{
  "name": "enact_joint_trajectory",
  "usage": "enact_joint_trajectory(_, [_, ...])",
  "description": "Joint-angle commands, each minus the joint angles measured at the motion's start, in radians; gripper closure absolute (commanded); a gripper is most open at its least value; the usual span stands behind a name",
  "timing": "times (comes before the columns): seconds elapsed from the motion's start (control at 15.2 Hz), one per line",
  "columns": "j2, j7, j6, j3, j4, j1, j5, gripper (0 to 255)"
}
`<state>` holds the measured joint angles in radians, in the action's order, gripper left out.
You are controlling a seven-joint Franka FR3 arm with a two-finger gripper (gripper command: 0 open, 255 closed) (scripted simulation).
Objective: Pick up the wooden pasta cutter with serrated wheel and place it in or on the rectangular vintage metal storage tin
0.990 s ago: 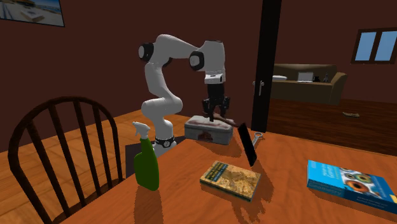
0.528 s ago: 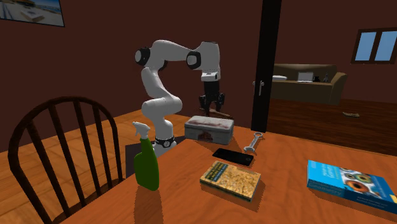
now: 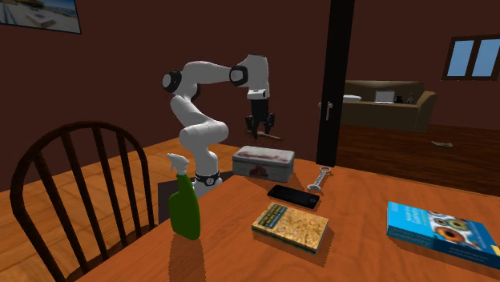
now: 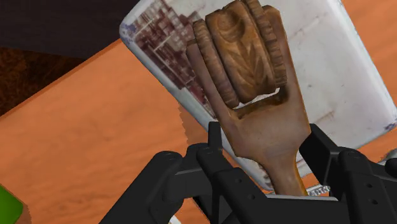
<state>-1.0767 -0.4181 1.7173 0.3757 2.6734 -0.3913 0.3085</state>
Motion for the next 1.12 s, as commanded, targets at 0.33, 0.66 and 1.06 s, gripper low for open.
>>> enact_joint_trajectory(0.33, [-0.063, -0.041, 0.022, 0.053, 0.085, -0.049, 0.056, 255])
enact_joint_trajectory(0.66, [-0.067, -0.041, 0.083, 0.081, 0.151, -0.065, 0.084, 255])
enact_joint_trajectory(1.06, [-0.066, -0.041, 0.111, 0.095, 0.178, -0.072, 0.098, 255])
